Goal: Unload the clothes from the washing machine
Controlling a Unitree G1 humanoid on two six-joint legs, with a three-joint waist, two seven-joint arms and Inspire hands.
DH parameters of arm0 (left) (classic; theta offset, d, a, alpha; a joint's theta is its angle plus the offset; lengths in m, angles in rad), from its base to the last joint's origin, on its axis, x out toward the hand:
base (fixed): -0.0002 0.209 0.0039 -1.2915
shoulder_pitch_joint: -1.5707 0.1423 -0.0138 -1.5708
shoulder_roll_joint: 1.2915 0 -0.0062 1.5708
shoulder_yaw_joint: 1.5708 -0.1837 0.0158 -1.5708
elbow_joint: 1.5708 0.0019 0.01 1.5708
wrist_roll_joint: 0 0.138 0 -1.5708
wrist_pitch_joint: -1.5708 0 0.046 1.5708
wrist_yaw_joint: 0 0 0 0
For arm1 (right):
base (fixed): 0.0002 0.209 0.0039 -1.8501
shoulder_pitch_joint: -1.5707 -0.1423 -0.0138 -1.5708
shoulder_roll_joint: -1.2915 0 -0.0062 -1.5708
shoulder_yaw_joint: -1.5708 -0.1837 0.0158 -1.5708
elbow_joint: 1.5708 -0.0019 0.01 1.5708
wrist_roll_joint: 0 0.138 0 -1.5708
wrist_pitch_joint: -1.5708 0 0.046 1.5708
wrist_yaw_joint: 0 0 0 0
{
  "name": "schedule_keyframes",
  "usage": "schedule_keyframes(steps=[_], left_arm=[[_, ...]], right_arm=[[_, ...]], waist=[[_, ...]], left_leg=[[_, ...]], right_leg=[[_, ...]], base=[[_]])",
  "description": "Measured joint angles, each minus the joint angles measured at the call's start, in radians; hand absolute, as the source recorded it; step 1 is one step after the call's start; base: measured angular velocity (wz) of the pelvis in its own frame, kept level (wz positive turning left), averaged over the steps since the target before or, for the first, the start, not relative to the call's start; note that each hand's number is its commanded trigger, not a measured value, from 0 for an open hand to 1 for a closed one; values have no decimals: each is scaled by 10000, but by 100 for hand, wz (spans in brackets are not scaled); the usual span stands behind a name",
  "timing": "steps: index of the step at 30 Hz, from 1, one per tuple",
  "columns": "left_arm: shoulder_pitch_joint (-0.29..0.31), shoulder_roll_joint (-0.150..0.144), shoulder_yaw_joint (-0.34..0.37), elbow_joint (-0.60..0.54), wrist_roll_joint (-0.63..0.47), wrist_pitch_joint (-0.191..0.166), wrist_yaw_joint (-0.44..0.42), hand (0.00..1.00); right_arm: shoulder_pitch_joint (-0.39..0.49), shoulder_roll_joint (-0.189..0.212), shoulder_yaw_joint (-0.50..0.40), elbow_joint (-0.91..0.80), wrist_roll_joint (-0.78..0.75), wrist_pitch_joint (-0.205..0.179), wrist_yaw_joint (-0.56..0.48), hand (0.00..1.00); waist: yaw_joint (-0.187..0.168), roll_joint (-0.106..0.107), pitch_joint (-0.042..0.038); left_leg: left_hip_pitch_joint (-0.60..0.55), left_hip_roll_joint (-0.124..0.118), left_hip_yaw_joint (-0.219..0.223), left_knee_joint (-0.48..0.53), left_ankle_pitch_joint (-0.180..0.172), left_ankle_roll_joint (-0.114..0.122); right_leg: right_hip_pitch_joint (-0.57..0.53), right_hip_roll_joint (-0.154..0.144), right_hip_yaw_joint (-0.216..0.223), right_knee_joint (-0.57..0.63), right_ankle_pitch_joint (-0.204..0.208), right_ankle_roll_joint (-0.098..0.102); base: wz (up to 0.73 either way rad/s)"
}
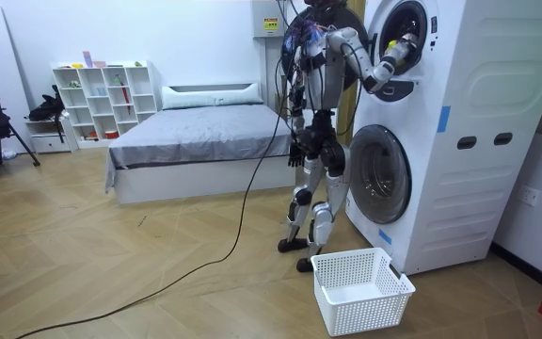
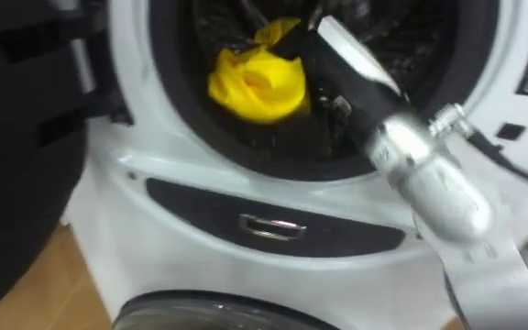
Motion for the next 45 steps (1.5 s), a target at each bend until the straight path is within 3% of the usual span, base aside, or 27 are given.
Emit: schedule_keyframes(steps=[1, 2, 7, 10, 15, 17, 19, 22, 26, 28, 33, 41, 45], left_arm=[[2, 0, 3, -3, 6, -60, 2, 0], [34, 4, 12, -1, 5, -197, 5, 0], [198, -13, 57, 71, 15, -368, -9, 0], [252, -19, 54, 117, 11, -378, -10, 0], [574, -23, 180, 201, 33, -386, -10, 0], [573, -30, 187, 357, 119, -431, -8, 0], [585, -17, 218, 375, 289, -570, -1, 0], [545, 4, 392, 356, 552, -762, -1, 0], [286, 12, 494, 350, 579, -805, -39, 0], [99, 21, 481, 337, 563, -842, -45, 0], [-115, 71, 474, 326, 572, -966, -51, 0], [-711, 157, 351, 366, 556, -958, -545, 0], [-901, 241, 141, 377, 562, -920, -741, 0]], right_arm=[[194, 4, -49, -211, 75, -137, 130, 100], [526, 48, -233, -260, 310, -228, 280, 100], [1572, 160, -962, -458, 1079, -315, 807, 100], [1934, 183, -1538, -516, 1369, -398, 1127, 100], [2951, 479, -2295, -546, 1446, -609, 1715, 100], [3494, 571, -2494, -546, 1521, -696, 1868, 100], [3897, 572, -2592, -548, 1739, -775, 1986, 100], [4508, 575, -2848, -570, 2334, -845, 2106, 100], [4594, 578, -3305, -617, 2871, -881, 2405, 100], [4607, 578, -3482, -633, 3049, -892, 2535, 100], [4583, 578, -3501, -635, 3241, -942, 2888, 100], [5004, 581, -3738, -497, 3406, -861, 3598, 100], [5045, 583, -3775, -11, 3426, -685, 3854, 100]], waist=[[-144, 29, 17], [-230, 1, -20], [-272, -25, -40], [-510, 111, -4], [-784, 196, -5], [-974, 323, -58], [-1039, 416, -49], [-1177, 368, -85], [-1420, 192, -84], [-1501, 89, -39], [-1702, 70, -42], [-2379, 127, -5], [-2614, 169, 11]], left_leg=[[0, 7, 63, -21, 0, 0], [20, 12, 140, -33, 0, 0], [232, 6, 173, -75, -16, 7], [173, 36, 176, -75, -297, 81], [145, 64, 247, -28, -334, 109], [190, 65, 345, -30, -334, 109], [272, 64, 494, -39, -333, 110], [278, 109, 824, -49, -334, 105], [261, 167, 1248, -87, -345, 88], [261, 183, 1360, -86, -356, 71], [323, 383, 2259, -99, -492, 15], [322, 577, 3945, -92, -631, -104], [289, 682, 4775, -30, -759, -183]], right_leg=[[-3, 11, 91, -5, 0, 0], [7, 19, 240, -3, 0, 0], [154, 45, 442, -1, 14, 22], [148, 126, 445, -12, -33, 101], [146, 85, 490, 46, -8, 181], [125, 99, 608, 90, -2, 189], [88, 144, 796, 175, -2, 189], [-61, 216, 1035, 231, 21, 156], [-325, 318, 1471, 361, 35, 133], [-356, 359, 1594, 343, 78, 133], [-618, 625, 2314, 360, 278, 109], [-1248, 1097, 3725, 394, 654, 111], [-1550, 1324, 4012, 530, 824, 70]], base=[[0], [0], [-5], [18], [0], [-13], [-23], [-30], [-30], [-26], [-53], [-56], [-70]])
